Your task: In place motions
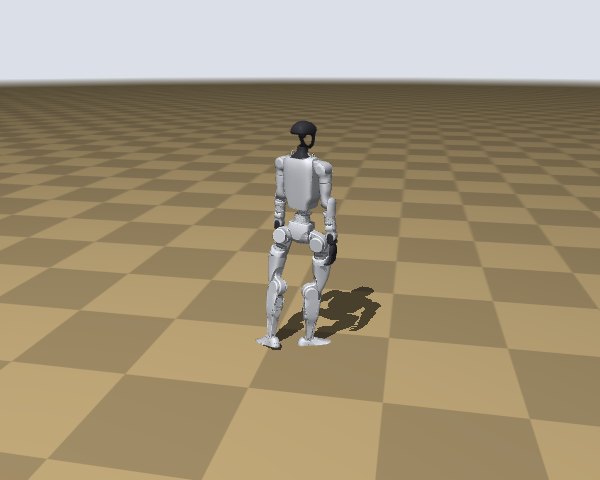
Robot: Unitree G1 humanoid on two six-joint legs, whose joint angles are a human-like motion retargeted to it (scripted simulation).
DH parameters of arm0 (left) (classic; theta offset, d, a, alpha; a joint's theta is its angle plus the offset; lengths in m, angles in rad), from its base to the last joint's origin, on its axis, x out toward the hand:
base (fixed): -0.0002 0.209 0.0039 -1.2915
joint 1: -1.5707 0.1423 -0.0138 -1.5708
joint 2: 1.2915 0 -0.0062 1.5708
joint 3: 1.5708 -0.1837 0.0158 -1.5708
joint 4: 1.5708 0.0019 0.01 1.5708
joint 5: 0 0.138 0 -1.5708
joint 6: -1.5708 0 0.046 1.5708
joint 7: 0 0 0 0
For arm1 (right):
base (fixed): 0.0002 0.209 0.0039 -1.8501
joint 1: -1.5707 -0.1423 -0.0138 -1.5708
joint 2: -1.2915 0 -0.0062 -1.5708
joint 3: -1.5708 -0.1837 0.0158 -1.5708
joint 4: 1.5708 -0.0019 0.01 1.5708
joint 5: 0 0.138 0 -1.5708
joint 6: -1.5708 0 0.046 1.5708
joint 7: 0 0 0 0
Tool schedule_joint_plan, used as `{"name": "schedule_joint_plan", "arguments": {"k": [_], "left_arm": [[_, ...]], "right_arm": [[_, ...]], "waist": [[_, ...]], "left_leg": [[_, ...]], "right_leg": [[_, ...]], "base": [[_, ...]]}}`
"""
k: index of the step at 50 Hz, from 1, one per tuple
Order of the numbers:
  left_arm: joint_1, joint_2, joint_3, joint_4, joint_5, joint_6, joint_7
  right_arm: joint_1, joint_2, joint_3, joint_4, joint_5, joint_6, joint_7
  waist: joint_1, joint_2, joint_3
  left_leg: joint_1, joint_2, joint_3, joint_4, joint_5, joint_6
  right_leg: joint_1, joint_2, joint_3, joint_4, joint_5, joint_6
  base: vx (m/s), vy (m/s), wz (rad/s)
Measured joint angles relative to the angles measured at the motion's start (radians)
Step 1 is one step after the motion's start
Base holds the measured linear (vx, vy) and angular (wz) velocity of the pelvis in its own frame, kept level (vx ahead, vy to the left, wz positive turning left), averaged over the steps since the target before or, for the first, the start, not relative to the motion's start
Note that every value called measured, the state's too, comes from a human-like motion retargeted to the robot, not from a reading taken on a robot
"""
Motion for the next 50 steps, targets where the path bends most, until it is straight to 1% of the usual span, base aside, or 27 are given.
{"name": "schedule_joint_plan", "arguments": {"k": [3,5,6,7,8,9,10,12,15,16,18,20,21,22,23,24,25,27,28,30,32,35,37,41,45,50], "left_arm": [[0.005,0.017,-0.012,0.000,0.023,0.010,-0.007],[0.013,0.023,-0.030,-0.007,0.030,0.012,-0.003],[0.010,0.023,-0.038,-0.009,0.026,0.011,0.000],[0.006,0.023,-0.043,-0.010,0.022,0.011,0.001],[-0.002,0.021,-0.043,-0.011,0.019,0.012,0.001],[-0.010,0.016,-0.041,-0.012,0.016,0.012,-0.002],[-0.017,0.010,-0.037,-0.015,0.013,0.012,-0.004],[-0.027,-0.003,-0.037,-0.030,0.011,0.009,-0.009],[-0.037,-0.015,-0.042,-0.049,0.022,-0.001,-0.006],[-0.038,-0.019,-0.045,-0.050,0.028,-0.003,-0.006],[-0.034,-0.026,-0.050,-0.045,0.037,-0.005,-0.006],[-0.025,-0.030,-0.051,-0.027,0.037,-0.005,-0.008],[-0.018,-0.034,-0.050,-0.013,0.033,-0.004,-0.009],[-0.009,-0.037,-0.049,0.001,0.030,-0.004,-0.011],[0.004,-0.039,-0.047,0.015,0.026,-0.003,-0.012],[0.013,-0.039,-0.035,0.032,0.026,0.000,-0.019],[0.021,-0.038,-0.018,0.050,0.027,0.004,-0.028],[0.028,-0.034,0.009,0.083,0.038,0.020,-0.039],[0.028,-0.030,0.013,0.089,0.041,0.025,-0.035],[0.030,-0.023,0.010,0.087,0.048,0.027,-0.032],[0.035,-0.016,-0.003,0.074,0.070,0.026,-0.038],[0.051,-0.018,0.002,0.072,0.087,0.032,-0.039],[0.053,-0.022,0.012,0.073,0.062,0.030,-0.041],[0.032,-0.024,0.020,0.052,0.030,0.027,-0.063],[0.027,-0.017,0.017,0.037,0.037,0.023,-0.065],[0.018,-0.011,0.013,0.029,0.030,0.022,-0.088]], "right_arm": [[-0.006,0.012,-0.006,-0.041,0.023,-0.013,0.024],[-0.004,0.013,-0.015,-0.054,0.025,-0.013,0.039],[-0.009,0.011,-0.019,-0.057,0.021,-0.012,0.046],[-0.015,0.008,-0.021,-0.059,0.016,-0.011,0.051],[-0.024,0.003,-0.021,-0.059,0.012,-0.010,0.054],[-0.034,-0.002,-0.019,-0.058,0.008,-0.009,0.055],[-0.044,-0.008,-0.015,-0.056,0.004,-0.007,0.055],[-0.059,-0.021,-0.012,-0.053,0.000,-0.006,0.049],[-0.069,-0.032,-0.018,-0.051,0.004,-0.009,0.043],[-0.067,-0.034,-0.025,-0.049,0.006,-0.009,0.041],[-0.062,-0.035,-0.040,-0.042,0.011,-0.006,0.038],[-0.057,-0.034,-0.048,-0.027,0.017,0.000,0.037],[-0.056,-0.034,-0.052,-0.018,0.016,0.006,0.038],[-0.053,-0.033,-0.056,-0.010,0.012,0.013,0.039],[-0.048,-0.031,-0.059,-0.005,0.001,0.021,0.041],[-0.048,-0.030,-0.055,0.002,-0.013,0.036,0.042],[-0.050,-0.028,-0.049,0.009,-0.030,0.053,0.043],[-0.052,-0.008,-0.028,0.023,-0.021,0.089,0.023],[-0.054,0.001,-0.024,0.033,0.000,0.092,0.008],[-0.055,0.005,-0.019,0.054,0.043,0.080,-0.003],[-0.042,0.004,-0.018,0.078,0.063,0.076,0.022],[-0.010,0.004,-0.028,0.094,-0.003,0.108,0.042],[0.002,0.004,-0.015,0.100,-0.038,0.117,0.025],[-0.001,0.004,0.021,0.083,-0.074,0.108,-0.001],[0.007,0.004,0.040,0.049,-0.131,0.096,0.015],[0.000,0.004,0.037,0.029,-0.117,0.080,0.023]], "waist": [[0.010,-0.044,-0.015],[0.052,-0.084,-0.023],[0.076,-0.096,-0.021],[0.099,-0.104,-0.018],[0.116,-0.101,-0.012],[0.133,-0.096,-0.006],[0.149,-0.090,0.001],[0.157,-0.075,0.008],[0.170,-0.057,0.014],[0.185,-0.048,0.012],[0.211,-0.023,0.005],[0.236,0.010,0.003],[0.243,0.015,0.005],[0.241,0.021,0.004],[0.223,0.031,-0.003],[0.198,0.042,-0.013],[0.169,0.054,-0.023],[0.105,0.045,-0.034],[0.085,0.047,-0.026],[0.091,0.049,-0.004],[0.123,0.040,-0.009],[0.135,0.042,-0.057],[0.136,0.037,-0.073],[0.130,0.037,-0.051],[0.118,0.038,-0.063],[0.133,0.033,-0.064]], "left_leg": [[0.012,0.018,-0.041,0.078,0.080,0.074],[0.001,0.027,-0.108,0.168,0.070,0.152],[-0.025,0.045,-0.158,0.238,0.037,0.158],[-0.060,0.063,-0.221,0.311,0.002,0.156],[-0.114,0.083,-0.310,0.388,-0.035,0.139],[-0.175,0.082,-0.414,0.450,-0.067,0.116],[-0.239,0.070,-0.526,0.503,-0.095,0.089],[-0.310,0.023,-0.648,0.514,-0.146,0.065],[-0.371,-0.041,-0.718,0.463,-0.216,0.055],[-0.389,-0.071,-0.748,0.422,-0.231,0.043],[-0.410,-0.126,-0.814,0.317,-0.243,0.003],[-0.407,-0.167,-0.862,0.182,-0.238,-0.053],[-0.400,-0.186,-0.848,0.127,-0.211,-0.005],[-0.388,-0.203,-0.856,0.081,-0.198,0.030],[-0.367,-0.218,-0.907,0.055,-0.212,0.039],[-0.363,-0.195,-0.876,0.043,-0.202,0.032],[-0.366,-0.154,-0.805,0.039,-0.181,0.017],[-0.355,-0.185,-0.808,0.023,-0.189,0.024],[-0.335,-0.187,-0.806,0.006,-0.189,0.030],[-0.299,-0.198,-0.782,-0.028,-0.183,0.050],[-0.258,-0.210,-0.750,-0.065,-0.187,0.050],[-0.262,-0.218,-0.740,-0.071,-0.199,0.059],[-0.268,-0.215,-0.735,-0.062,-0.205,0.056],[-0.244,-0.223,-0.726,-0.074,-0.210,0.062],[-0.240,-0.227,-0.724,-0.076,-0.214,0.065],[-0.234,-0.230,-0.711,-0.078,-0.218,0.068]], "right_leg": [[0.004,-0.027,0.048,-0.004,-0.007,-0.009],[0.006,-0.056,0.097,-0.006,-0.006,-0.015],[0.003,-0.065,0.125,-0.005,-0.005,-0.019],[-0.002,-0.069,0.150,-0.004,-0.004,-0.023],[-0.008,-0.063,0.172,-0.004,-0.003,-0.028],[-0.016,-0.058,0.196,-0.003,-0.001,-0.033],[-0.024,-0.052,0.220,-0.002,0.001,-0.037],[-0.044,-0.050,0.246,0.004,0.006,-0.039],[-0.071,-0.050,0.277,0.012,0.013,-0.039],[-0.082,-0.045,0.294,0.016,0.015,-0.037],[-0.099,-0.023,0.323,0.025,0.017,-0.034],[-0.103,0.017,0.355,0.032,0.016,-0.034],[-0.096,0.026,0.371,0.034,0.014,-0.032],[-0.089,0.034,0.381,0.036,0.011,-0.029],[-0.083,0.043,0.379,0.040,0.006,-0.026],[-0.081,0.052,0.380,0.044,0.002,-0.023],[-0.080,0.060,0.383,0.047,-0.003,-0.020],[-0.085,0.046,0.387,0.059,-0.010,-0.014],[-0.079,0.048,0.383,0.065,-0.013,-0.012],[-0.063,0.063,0.401,0.070,-0.017,-0.015],[-0.057,0.069,0.434,0.069,-0.017,-0.017],[-0.067,0.069,0.445,0.070,-0.019,-0.009],[-0.072,0.064,0.452,0.072,-0.017,-0.003],[-0.062,0.068,0.459,0.073,-0.014,-0.002],[-0.059,0.066,0.460,0.070,-0.011,0.005],[-0.062,0.065,0.472,0.072,-0.006,0.008]], "base": [[-0.02,-0.31,-0.70],[0.04,-0.35,-1.12],[-0.01,-0.22,-1.23],[-0.07,-0.13,-1.20],[-0.11,-0.12,-1.15],[-0.15,-0.11,-1.15],[-0.17,-0.06,-1.00],[-0.17,-0.01,-0.65],[-0.10,-0.01,-0.53],[-0.03,0.01,-0.77],[0.05,0.01,-0.85],[0.15,0.00,-0.97],[0.19,0.01,-0.87],[0.23,0.04,-0.53],[0.28,0.07,-0.28],[0.31,0.07,-0.14],[0.26,0.02,-0.15],[0.16,-0.03,-0.05],[0.09,-0.02,-0.11],[0.10,0.02,-0.52],[0.22,0.01,-0.73],[0.32,0.02,-0.25],[0.17,0.00,-0.15],[0.01,0.00,-0.03],[0.11,0.01,-0.04],[0.03,0.01,-0.10]]}}
